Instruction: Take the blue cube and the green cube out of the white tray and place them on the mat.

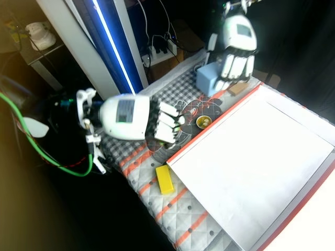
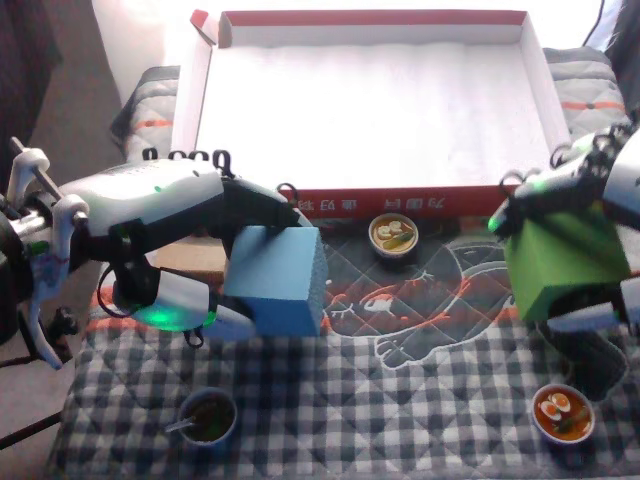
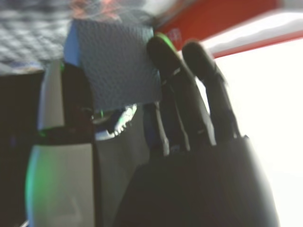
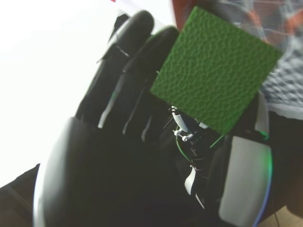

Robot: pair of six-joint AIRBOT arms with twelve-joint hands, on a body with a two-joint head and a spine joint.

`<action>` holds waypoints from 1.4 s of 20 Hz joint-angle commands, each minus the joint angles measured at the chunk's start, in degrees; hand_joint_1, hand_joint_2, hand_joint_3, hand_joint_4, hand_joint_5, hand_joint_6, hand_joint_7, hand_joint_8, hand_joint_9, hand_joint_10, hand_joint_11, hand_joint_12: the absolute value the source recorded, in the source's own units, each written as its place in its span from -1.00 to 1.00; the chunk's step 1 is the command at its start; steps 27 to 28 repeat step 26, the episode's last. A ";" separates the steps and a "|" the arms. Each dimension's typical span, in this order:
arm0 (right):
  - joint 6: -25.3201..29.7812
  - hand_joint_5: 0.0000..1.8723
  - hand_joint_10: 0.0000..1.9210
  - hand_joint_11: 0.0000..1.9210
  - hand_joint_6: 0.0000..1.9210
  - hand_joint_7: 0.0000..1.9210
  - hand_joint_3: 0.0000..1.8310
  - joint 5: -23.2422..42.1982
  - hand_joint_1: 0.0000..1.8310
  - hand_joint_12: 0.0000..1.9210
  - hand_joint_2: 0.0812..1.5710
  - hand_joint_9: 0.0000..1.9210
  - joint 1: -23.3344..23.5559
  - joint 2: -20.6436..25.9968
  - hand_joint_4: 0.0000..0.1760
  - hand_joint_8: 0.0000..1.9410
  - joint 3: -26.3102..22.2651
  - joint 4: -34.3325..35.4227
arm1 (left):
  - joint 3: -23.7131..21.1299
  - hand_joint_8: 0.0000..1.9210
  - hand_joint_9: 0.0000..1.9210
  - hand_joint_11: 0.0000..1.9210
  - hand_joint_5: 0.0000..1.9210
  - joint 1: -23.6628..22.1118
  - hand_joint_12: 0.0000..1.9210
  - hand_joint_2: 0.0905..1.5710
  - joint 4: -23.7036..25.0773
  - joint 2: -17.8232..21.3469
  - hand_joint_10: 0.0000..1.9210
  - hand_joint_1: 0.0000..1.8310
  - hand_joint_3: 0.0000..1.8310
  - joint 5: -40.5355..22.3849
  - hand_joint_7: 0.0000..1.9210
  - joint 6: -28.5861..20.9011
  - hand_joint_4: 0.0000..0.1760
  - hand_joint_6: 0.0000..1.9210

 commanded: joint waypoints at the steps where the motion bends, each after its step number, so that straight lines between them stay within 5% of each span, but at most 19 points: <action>1: 1.52 -0.19 -0.82 -0.59 -0.87 -0.04 -1.00 6.77 0.02 0.31 0.30 -0.04 0.35 -0.41 -1.00 -0.81 0.62 1.76 | 0.43 -0.96 -0.45 -0.75 -0.41 -0.07 0.30 0.16 -0.86 -0.76 -0.36 -0.05 -1.00 -6.09 -0.40 -0.41 0.03 -0.98; 2: 1.93 -0.27 -0.90 -0.68 -0.97 -0.13 -1.00 6.77 -0.03 0.18 0.25 -0.12 0.28 -0.58 -1.00 -0.94 0.75 1.77 | 0.59 -0.99 -0.43 -0.76 -0.50 0.13 0.24 0.18 -1.22 -1.00 -0.55 -0.13 -1.00 -6.29 -0.48 -0.41 0.37 -1.00; 5: 2.06 -0.61 -1.00 -0.91 -1.00 -0.49 -1.00 6.65 -0.30 -0.03 0.13 -0.47 -0.41 -0.59 -1.00 -1.00 0.67 2.49 | 0.61 -1.00 -0.41 -0.90 -0.59 0.99 0.31 0.13 -2.76 -0.64 -0.78 -0.15 -1.00 -7.50 -0.60 -0.43 0.79 -1.00; 6: 2.10 -0.71 -1.00 -0.98 -1.00 -0.60 -1.00 6.67 -0.29 -0.09 0.08 -0.58 -0.62 -0.58 -0.61 -1.00 0.57 2.97 | 0.56 -1.00 -0.43 -0.90 -0.61 1.24 0.31 0.12 -3.42 -0.44 -0.80 -0.17 -1.00 -8.20 -0.62 -0.44 0.85 -1.00; 8: 2.15 -0.81 -1.00 -1.00 -1.00 -0.72 -1.00 6.94 -0.25 -0.41 0.04 -0.75 -0.71 -0.38 -0.54 -1.00 0.22 3.46 | -0.02 -1.00 -0.49 -0.90 -0.67 1.99 0.28 0.08 -4.71 0.32 -0.84 -0.17 -1.00 -10.64 -0.72 -0.45 0.91 -1.00; 10: 2.16 -0.93 -1.00 -1.00 -1.00 -0.82 -1.00 8.18 -0.31 -0.80 0.00 -0.88 -0.72 0.18 -0.20 -1.00 -0.19 3.69 | -1.37 -1.00 -0.54 -0.96 -0.79 2.87 0.29 -0.02 -5.20 1.90 -0.88 -0.16 -1.00 -13.92 -0.80 -0.95 1.00 -1.00; 11: 2.16 -0.97 -1.00 -1.00 -1.00 -0.87 -1.00 10.45 -0.36 -0.82 -0.02 -0.91 -0.72 1.00 -0.37 -1.00 -0.65 4.36 | -1.99 -1.00 -0.60 -0.99 -0.83 3.49 0.23 0.00 -3.35 3.42 -0.93 -0.23 -1.00 -17.41 -0.85 -5.46 1.00 -1.00; 12: 2.15 -0.98 -1.00 -1.00 -1.00 -0.92 -1.00 11.49 -0.32 -0.97 -0.04 -0.96 -0.76 1.32 -0.21 -1.00 -0.82 4.79 | -1.94 -1.00 -0.66 -1.00 -0.85 3.61 0.13 0.00 -2.54 3.86 -0.96 -0.27 -1.00 -18.68 -0.88 -7.91 1.00 -1.00; 13: 2.15 -0.98 -1.00 -1.00 -1.00 -0.99 -1.00 15.01 -0.14 -0.99 -0.04 -0.99 -1.06 2.12 -0.43 -1.00 -1.24 6.36 | -1.09 -0.99 -0.77 -1.00 -0.90 3.79 -0.15 -0.02 -0.68 4.60 -0.98 -0.29 -1.00 -22.10 -0.93 -15.17 1.00 -0.99; 14: 2.14 -0.97 -1.00 -1.00 -1.00 -1.00 -1.00 18.22 -0.12 -1.00 -0.05 -1.00 -1.44 2.73 -0.40 -1.00 -1.46 7.87 | 0.12 -0.99 -0.84 -1.00 -0.92 4.10 -0.56 -0.04 0.52 4.80 -0.97 -0.31 -1.00 -25.44 -0.91 -21.99 1.00 -1.00; 15: 2.11 -1.00 -1.00 -0.99 -1.00 -1.00 -1.00 21.65 -0.30 -1.00 -0.04 -1.00 -1.86 3.31 -0.43 -1.00 -1.56 9.47 | 1.65 -1.00 -0.92 -1.00 -0.93 4.77 -0.91 -0.05 1.71 4.81 -0.99 -0.30 -1.00 -29.93 -0.92 -30.28 1.00 -1.00; 17: 2.11 -1.00 -0.98 -1.00 -1.00 -0.97 -0.99 28.07 -0.33 -1.00 0.02 -0.96 -2.04 3.86 -0.21 -0.99 -1.59 11.43 | 4.17 -0.99 -0.94 -0.97 -0.93 6.94 -0.98 -0.10 2.23 4.65 -0.99 -0.20 -1.00 -39.55 -0.91 -43.81 1.00 -0.99; 18: 2.09 -0.90 -0.97 -0.86 -0.99 -0.86 -1.00 31.39 -0.23 -0.94 0.01 -0.80 -2.04 3.92 -0.27 -0.99 -1.67 12.23 | 5.09 -1.00 -0.99 -0.99 -0.98 8.38 -1.00 -0.09 1.44 4.57 -1.00 -0.20 -1.00 -44.71 -0.95 -48.75 0.77 -1.00; 21: -0.77 -0.78 -0.98 -0.63 -1.00 -0.53 -0.99 39.05 -0.34 -0.86 0.17 -0.49 -2.03 4.11 -0.54 -0.99 -2.98 14.55 | 5.49 -1.00 -0.91 -0.97 -1.00 12.43 -0.99 -0.16 -1.29 4.56 -0.99 -0.18 -1.00 -57.02 -0.93 -54.68 1.00 -1.00; 22: -1.99 -0.74 -0.99 -0.60 -1.00 -0.49 -1.00 41.20 -0.36 -0.85 0.17 -0.46 -2.13 4.20 -0.45 -0.99 -3.83 14.95 | 5.19 -0.99 -0.87 -0.90 -0.97 13.44 -0.96 -0.19 -1.92 4.56 -0.98 -0.22 -1.00 -60.68 -0.88 -55.72 1.00 -0.99; 23: -2.43 -0.76 -1.00 -0.66 -1.00 -0.55 -1.00 42.54 -0.30 -0.88 0.14 -0.54 -2.40 4.26 -0.18 -1.00 -4.34 15.00 | 4.86 -0.99 -0.85 -0.86 -0.96 14.20 -0.92 -0.12 -2.33 4.59 -0.99 -0.32 -1.00 -63.07 -0.85 -56.13 0.88 -1.00; 24: -2.84 -0.75 -1.00 -0.67 -1.00 -0.58 -1.00 44.12 -0.32 -0.92 0.23 -0.58 -2.84 4.64 -0.12 -1.00 -4.97 15.00 | 4.41 -1.00 -0.87 -0.87 -0.96 15.17 -0.91 0.01 -2.90 4.62 -1.00 -0.40 -0.99 -65.71 -0.87 -56.46 0.91 -1.00; 25: -4.32 -0.82 -1.00 -0.72 -1.00 -0.66 -0.99 46.69 -0.26 -0.96 0.30 -0.66 -3.98 5.63 -0.50 -1.00 -6.15 15.19 | 3.74 -1.00 -0.91 -0.96 -0.91 16.77 -0.92 0.27 -3.83 4.60 -1.00 -0.36 -0.99 -69.10 -0.90 -56.61 0.72 -1.00; 28: -4.82 -0.82 -1.00 -0.72 -1.00 -0.66 -0.99 47.44 -0.26 -0.96 0.30 -0.66 -4.38 5.91 -0.50 -1.00 -6.52 15.39 | 3.60 -1.00 -0.91 -0.96 -0.91 17.17 -0.92 0.27 -4.11 4.60 -1.00 -0.36 -0.99 -69.96 -0.90 -56.61 0.72 -1.00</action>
